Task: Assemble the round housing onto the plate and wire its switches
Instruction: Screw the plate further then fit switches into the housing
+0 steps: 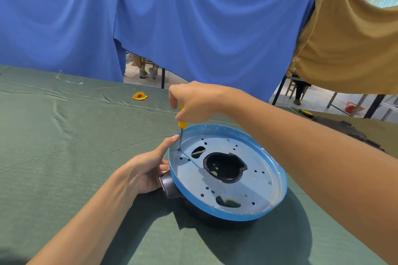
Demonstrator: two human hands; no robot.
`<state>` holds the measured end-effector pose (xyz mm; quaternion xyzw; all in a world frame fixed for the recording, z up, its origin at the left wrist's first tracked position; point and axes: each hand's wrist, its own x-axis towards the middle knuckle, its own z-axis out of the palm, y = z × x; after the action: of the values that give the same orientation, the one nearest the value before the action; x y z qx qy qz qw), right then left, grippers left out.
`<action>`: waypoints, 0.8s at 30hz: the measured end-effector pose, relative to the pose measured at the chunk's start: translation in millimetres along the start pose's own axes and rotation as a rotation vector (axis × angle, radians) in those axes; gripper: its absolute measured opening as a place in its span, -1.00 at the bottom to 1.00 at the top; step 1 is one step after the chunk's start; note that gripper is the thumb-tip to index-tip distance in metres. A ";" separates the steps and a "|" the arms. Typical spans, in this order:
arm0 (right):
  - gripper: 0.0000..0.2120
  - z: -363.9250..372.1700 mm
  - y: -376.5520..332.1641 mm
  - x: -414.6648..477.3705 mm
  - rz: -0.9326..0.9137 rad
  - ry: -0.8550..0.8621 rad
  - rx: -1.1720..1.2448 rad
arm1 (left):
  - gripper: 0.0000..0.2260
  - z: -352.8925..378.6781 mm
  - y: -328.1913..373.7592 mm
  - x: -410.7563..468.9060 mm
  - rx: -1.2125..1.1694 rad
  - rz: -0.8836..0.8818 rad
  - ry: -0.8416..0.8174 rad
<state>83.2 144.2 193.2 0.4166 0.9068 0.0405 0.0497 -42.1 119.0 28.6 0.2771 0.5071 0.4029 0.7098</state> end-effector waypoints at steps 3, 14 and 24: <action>-0.85 7.8 -0.2 2.4 -0.038 0.190 -0.036 | -0.41 1.6 -0.2 -1.4 -0.007 0.000 0.008; -0.87 4.5 -0.6 3.3 -0.009 0.081 -0.049 | -0.23 4.8 0.6 -4.8 0.003 0.021 0.045; -0.90 2.3 1.1 1.6 0.018 0.033 -0.096 | -0.10 5.2 -0.2 -6.6 -0.013 0.020 0.037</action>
<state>83.2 146.2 191.0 0.4210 0.9008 0.0913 0.0546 -38.2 113.4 33.5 0.2701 0.5148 0.4180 0.6981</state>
